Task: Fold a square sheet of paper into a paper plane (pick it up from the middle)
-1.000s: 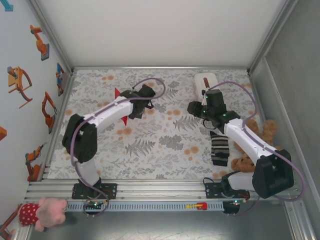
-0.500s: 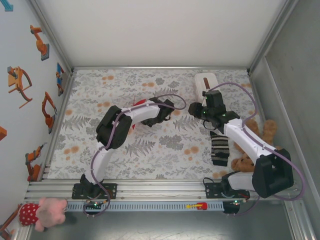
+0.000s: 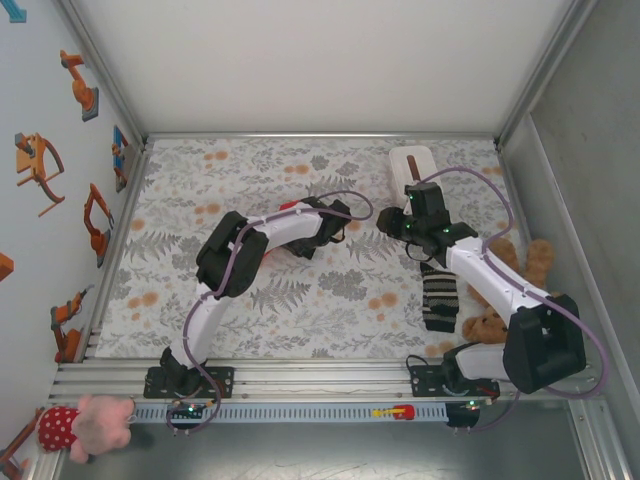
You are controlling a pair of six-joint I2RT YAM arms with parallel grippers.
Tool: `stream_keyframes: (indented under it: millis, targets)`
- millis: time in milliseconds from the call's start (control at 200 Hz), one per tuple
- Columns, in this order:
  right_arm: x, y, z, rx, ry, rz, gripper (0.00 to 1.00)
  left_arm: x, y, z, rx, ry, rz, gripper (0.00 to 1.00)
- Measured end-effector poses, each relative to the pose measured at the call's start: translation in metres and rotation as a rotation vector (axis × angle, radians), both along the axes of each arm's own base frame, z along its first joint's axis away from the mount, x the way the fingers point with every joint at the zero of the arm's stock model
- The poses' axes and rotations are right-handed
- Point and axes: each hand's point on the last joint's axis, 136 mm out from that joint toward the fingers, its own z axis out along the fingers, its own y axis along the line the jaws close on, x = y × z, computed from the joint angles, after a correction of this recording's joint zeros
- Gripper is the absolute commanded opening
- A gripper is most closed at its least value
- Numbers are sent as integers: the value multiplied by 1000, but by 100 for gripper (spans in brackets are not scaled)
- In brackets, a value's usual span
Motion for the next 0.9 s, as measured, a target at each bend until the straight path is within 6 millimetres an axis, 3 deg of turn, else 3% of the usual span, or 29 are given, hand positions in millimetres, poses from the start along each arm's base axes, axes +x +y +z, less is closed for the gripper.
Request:
stream_keyframes:
  millis: [150, 295, 416, 561, 736, 896]
  targets:
    - [-1, 0, -2, 5, 8, -7, 37, -7, -18, 4, -147, 17, 37, 39]
    - [-1, 0, -2, 7, 11, -10, 38, -27, -36, 14, -351, 55, 83, 45]
    - [-1, 0, -3, 13, 11, -15, 39, -48, -49, 30, -527, 88, 108, 51]
    - [1, 1, -3, 26, 9, -20, 40, -59, -56, 54, -683, 82, 117, 62]
    - [4, 7, -7, 47, 20, -7, 44, -51, -34, 75, -810, 33, 169, 72]
    - [4, 11, -9, 69, 32, 5, 46, -35, 3, 64, -840, 9, 271, 78]
